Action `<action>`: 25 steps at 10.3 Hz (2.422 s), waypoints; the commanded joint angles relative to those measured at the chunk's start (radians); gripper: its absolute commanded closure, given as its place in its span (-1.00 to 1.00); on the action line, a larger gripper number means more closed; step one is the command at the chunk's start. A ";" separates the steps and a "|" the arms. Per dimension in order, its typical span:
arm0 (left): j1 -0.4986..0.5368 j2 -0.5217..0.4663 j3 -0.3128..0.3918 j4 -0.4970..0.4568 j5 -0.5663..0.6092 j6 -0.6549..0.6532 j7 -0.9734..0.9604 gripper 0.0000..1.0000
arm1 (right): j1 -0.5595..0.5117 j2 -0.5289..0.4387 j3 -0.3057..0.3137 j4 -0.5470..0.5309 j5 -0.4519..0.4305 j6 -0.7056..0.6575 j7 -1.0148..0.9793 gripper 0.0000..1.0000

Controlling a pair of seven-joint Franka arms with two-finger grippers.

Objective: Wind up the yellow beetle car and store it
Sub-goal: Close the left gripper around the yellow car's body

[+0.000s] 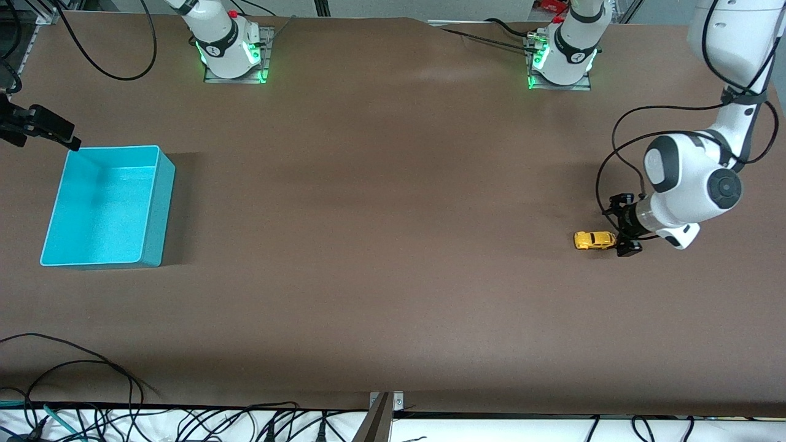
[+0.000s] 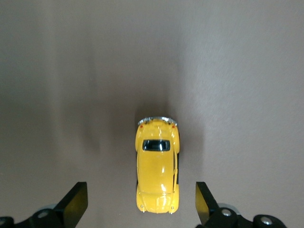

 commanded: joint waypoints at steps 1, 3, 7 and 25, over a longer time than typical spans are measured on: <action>-0.014 0.023 0.004 0.019 0.001 0.013 -0.025 -0.99 | 0.000 -0.004 -0.002 0.009 0.000 -0.010 0.006 -1.00; -0.014 0.037 0.004 0.023 0.001 0.046 -0.031 -0.99 | 0.000 -0.004 -0.001 0.009 0.000 -0.010 0.006 -1.00; -0.014 0.062 0.005 0.026 0.012 0.083 -0.051 -0.98 | -0.001 -0.004 -0.004 0.009 0.000 -0.011 0.006 -1.00; -0.199 0.103 -0.031 0.073 0.009 0.047 -0.267 1.00 | -0.006 -0.006 -0.032 0.010 0.033 -0.013 -0.003 -1.00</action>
